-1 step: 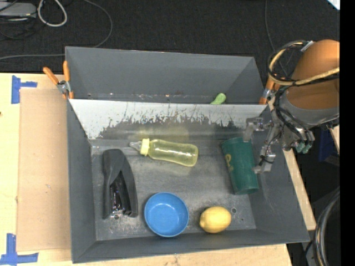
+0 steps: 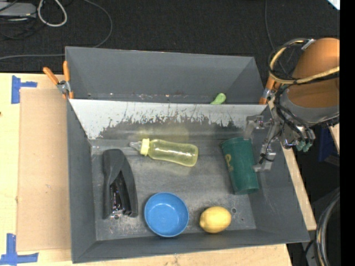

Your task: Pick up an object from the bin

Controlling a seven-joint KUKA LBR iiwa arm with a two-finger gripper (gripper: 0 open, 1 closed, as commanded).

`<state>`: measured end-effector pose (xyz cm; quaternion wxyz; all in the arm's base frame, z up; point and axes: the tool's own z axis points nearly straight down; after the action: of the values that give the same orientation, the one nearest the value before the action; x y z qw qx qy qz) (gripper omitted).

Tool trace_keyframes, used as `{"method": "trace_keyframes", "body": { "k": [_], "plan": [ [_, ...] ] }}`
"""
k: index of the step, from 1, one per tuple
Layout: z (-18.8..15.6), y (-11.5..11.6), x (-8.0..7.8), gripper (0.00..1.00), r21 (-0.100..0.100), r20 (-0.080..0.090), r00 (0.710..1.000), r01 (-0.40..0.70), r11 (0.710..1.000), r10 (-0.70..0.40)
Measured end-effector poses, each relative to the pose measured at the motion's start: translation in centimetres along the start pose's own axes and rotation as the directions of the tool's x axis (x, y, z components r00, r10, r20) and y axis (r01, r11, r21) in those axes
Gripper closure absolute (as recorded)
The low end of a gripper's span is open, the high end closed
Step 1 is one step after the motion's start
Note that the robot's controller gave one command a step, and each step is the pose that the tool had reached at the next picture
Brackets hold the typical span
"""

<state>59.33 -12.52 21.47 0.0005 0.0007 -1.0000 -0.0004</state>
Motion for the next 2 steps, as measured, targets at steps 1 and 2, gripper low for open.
{"method": "trace_keyframes", "body": {
  "k": [1, 2],
  "plan": [
    [6.5, 4.7, 7.5, 0.00, -0.002, -0.015, 0.989, -0.147, 0.989, 0.147],
    [6.8, 3.4, 10.3, 0.00, 0.001, 0.001, 0.997, 0.071, 0.997, -0.071]
  ]
}}
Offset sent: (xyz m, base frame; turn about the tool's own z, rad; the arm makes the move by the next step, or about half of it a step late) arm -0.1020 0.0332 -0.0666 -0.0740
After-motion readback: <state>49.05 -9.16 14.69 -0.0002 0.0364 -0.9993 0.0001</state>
